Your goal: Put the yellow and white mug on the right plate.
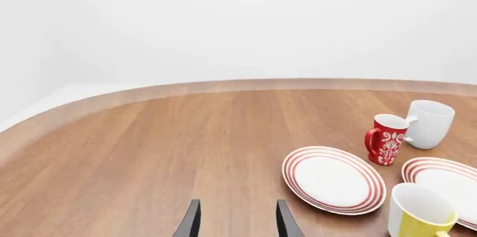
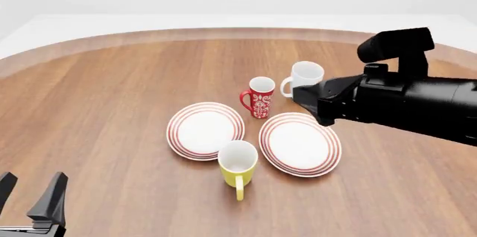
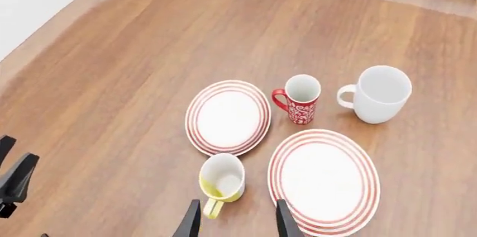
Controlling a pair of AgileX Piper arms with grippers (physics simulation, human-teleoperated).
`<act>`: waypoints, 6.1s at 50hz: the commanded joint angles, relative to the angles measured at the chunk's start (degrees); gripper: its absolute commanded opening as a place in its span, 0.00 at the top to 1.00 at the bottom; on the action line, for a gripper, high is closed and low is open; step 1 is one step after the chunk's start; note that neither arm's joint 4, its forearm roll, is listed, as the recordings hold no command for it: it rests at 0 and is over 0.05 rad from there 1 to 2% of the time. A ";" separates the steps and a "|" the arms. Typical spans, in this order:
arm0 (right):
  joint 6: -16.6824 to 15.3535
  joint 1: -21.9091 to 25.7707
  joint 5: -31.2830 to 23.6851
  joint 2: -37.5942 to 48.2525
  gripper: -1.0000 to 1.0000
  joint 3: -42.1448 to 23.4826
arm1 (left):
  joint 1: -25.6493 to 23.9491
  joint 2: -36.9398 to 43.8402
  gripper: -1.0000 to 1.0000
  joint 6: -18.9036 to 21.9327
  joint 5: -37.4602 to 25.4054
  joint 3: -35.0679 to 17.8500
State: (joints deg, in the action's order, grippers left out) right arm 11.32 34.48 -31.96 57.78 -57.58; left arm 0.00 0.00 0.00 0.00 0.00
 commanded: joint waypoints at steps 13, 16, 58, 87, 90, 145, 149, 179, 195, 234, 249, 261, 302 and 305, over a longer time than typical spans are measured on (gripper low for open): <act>5.85 -4.93 -4.36 4.39 0.00 -2.11 | 0.00 0.00 0.00 0.00 0.00 0.00; 6.46 -5.23 -4.69 5.09 0.00 -2.51 | 0.00 0.00 0.00 0.00 0.00 0.00; 12.83 0.77 7.60 15.81 0.00 4.74 | 0.00 0.00 0.00 0.00 0.00 0.00; 18.16 5.90 17.17 22.33 0.00 9.08 | 0.00 0.00 0.00 0.00 0.00 0.00; 18.49 6.24 17.92 22.81 0.00 9.50 | 0.00 0.00 0.00 0.00 0.00 0.00; 25.55 11.16 31.89 33.38 0.00 16.05 | 0.00 0.00 0.00 0.00 0.00 0.00; 25.80 11.23 32.28 33.48 0.00 16.36 | 0.00 0.00 0.00 0.00 0.00 0.00; 28.71 13.07 38.07 37.67 0.00 18.42 | 0.00 0.00 0.00 0.00 0.00 0.00; 29.80 13.68 39.82 39.25 0.00 18.85 | 0.00 0.00 0.00 0.00 0.00 0.00; 24.35 10.68 35.04 34.70 1.00 17.58 | 0.00 0.00 0.00 0.00 0.00 0.00; 20.92 9.80 30.20 32.59 1.00 13.75 | 0.00 0.00 0.00 0.00 0.00 0.00; 18.12 8.65 27.50 31.17 1.00 11.66 | 0.00 0.00 0.00 0.00 0.00 0.00; 7.55 -5.40 24.38 22.92 1.00 14.13 | 0.00 0.00 0.00 0.00 0.00 0.00; 7.07 -6.04 24.40 22.37 1.00 14.51 | 0.00 0.00 0.00 0.00 0.00 0.00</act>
State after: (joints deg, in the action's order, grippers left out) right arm 19.74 31.29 -7.44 82.07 -44.02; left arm 0.00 0.00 0.00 0.00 0.00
